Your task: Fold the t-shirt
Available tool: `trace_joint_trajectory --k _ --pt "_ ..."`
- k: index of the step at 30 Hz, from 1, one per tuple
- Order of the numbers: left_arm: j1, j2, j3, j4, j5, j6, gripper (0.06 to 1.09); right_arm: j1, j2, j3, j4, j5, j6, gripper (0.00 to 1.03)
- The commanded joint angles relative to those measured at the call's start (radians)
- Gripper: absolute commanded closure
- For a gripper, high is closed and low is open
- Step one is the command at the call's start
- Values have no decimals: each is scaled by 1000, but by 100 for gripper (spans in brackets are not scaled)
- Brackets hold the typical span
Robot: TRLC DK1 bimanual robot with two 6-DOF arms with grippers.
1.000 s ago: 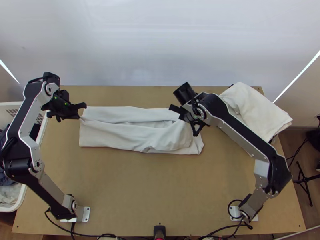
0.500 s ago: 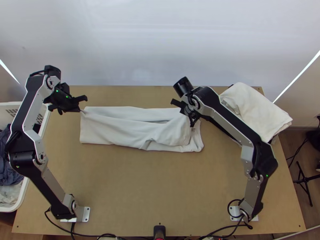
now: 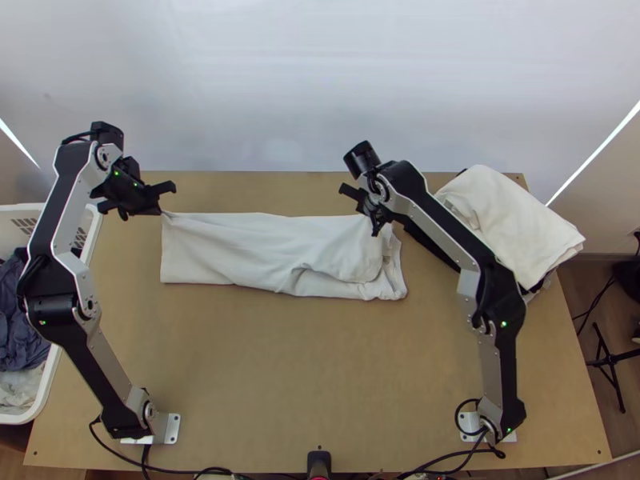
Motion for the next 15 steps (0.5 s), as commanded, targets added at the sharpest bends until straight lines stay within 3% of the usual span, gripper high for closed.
trace_joint_trajectory --k 1,15 --pt "-21 17 21 -3 -5 -3 105 -4 71 68 1 4 10 100" --pt "-13 79 27 9 -37 -13 105 -12 180 168 1 45 36 100"
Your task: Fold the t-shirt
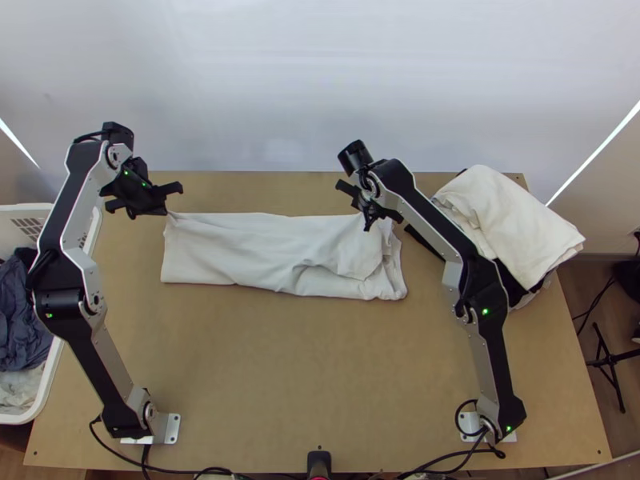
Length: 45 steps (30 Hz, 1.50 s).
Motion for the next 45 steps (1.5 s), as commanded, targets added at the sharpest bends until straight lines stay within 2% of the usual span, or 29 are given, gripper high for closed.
trace_joint_trajectory --k 1,21,25,26,28,29,30,31,32,33,34,35,39,43,45 --pt "12 36 2 11 -20 -2 105 -4 60 48 1 16 11 100" --pt "45 112 -22 146 -28 -28 105 -4 134 51 60 75 23 99" --pt "18 106 -26 147 -25 -30 103 -4 146 50 63 81 23 90" --pt "14 97 -26 146 -17 -42 93 -4 148 50 65 82 23 85" --pt "9 77 -26 116 29 -59 54 -4 146 47 65 81 24 82" --pt "9 68 -26 107 73 -64 41 -4 138 44 65 82 24 82" --pt "11 60 -26 107 99 -68 33 -4 126 41 65 82 26 82" --pt "12 54 -26 107 108 -68 29 -4 108 38 65 90 35 81" --pt "12 46 -26 107 112 -64 25 -2 86 35 65 102 37 72" --pt "17 39 -26 115 110 -64 17 1 63 33 65 130 35 50" --pt "23 30 -27 129 110 -65 10 5 37 28 63 161 32 17" --pt "26 20 -27 135 110 -65 10 7 13 24 63 176 29 3" --pt "60 -23 -42 179 99 -59 10 7 -90 7 62 188 8 4" --pt "120 -113 -157 262 99 2 10 15 -208 -36 51 184 0 3" --pt "157 -130 -225 265 141 33 10 25 -265 -73 51 173 -2 3"
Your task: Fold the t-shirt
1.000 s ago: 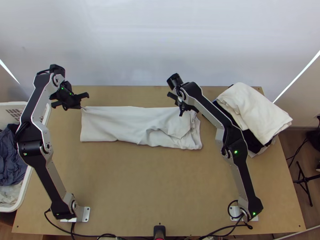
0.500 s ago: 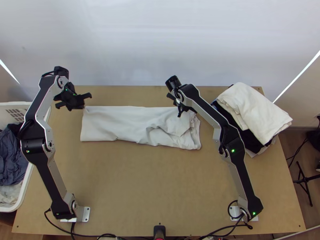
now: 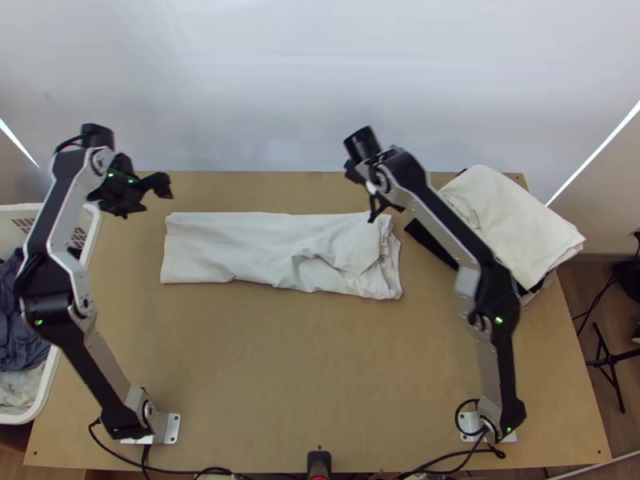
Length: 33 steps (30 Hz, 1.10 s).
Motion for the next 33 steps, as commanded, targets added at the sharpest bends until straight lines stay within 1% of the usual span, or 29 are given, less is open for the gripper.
trace_joint_trajectory --k 1,2,4,6,7,11,12,14,16,17,20,29,33 --pt "101 -87 -163 65 71 79 10 22 -190 -89 -8 -12 -17 3" --pt "116 -95 -204 80 97 108 10 24 -211 -108 -8 -26 -18 3" --pt "139 -148 -324 186 171 152 10 27 -242 -146 -8 -52 -20 3" --pt "167 -191 -434 296 281 175 10 33 -257 -175 -8 -59 -20 3" --pt "175 -197 -476 333 318 177 10 39 -264 -191 -8 -61 -20 3" --pt "181 -188 -572 410 330 192 10 58 -279 -223 -8 -64 -22 3" --pt "191 -188 -602 444 352 194 10 61 -280 -229 -8 -64 -23 3" --pt "211 -187 -631 467 410 194 10 61 -282 -235 -8 -64 -26 3" --pt "244 -190 -660 471 517 197 10 61 -284 -240 -8 -67 -31 3" --pt "254 -190 -671 480 536 195 10 59 -285 -241 -8 -70 -34 3" --pt "265 -197 -698 486 542 218 10 55 -287 -244 -8 -86 -35 3" --pt "242 -193 -758 536 540 246 10 51 -287 -241 0 -86 -43 3" --pt "214 -184 -781 568 519 249 10 42 -293 -238 1 -86 -45 3"
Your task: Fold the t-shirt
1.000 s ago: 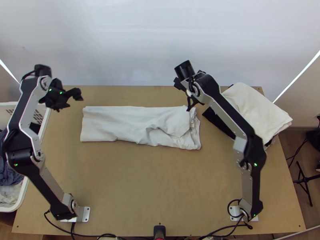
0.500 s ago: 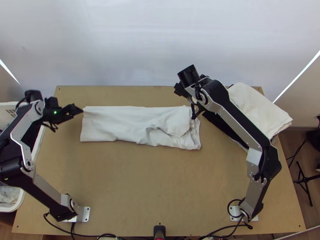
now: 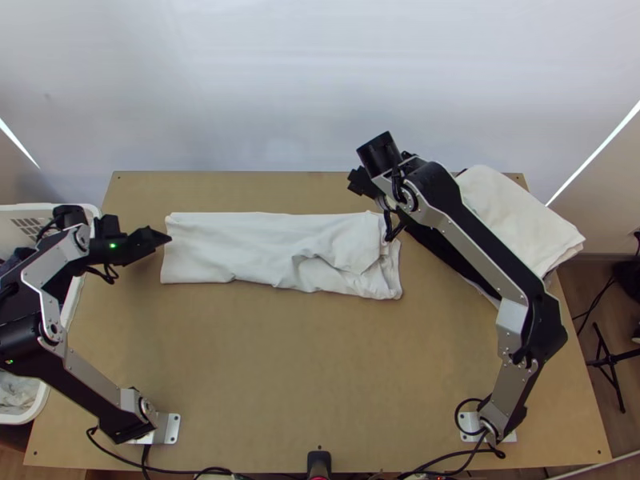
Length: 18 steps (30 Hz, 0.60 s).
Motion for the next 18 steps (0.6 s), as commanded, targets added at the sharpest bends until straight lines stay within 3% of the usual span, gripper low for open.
trace_joint_trajectory --k 1,18 --pt "-32 11 -52 58 -16 15 10 -12 -10 2 4 2 -4 3" --pt "-142 31 -67 109 -80 -7 11 -31 -19 7 5 0 -12 3"
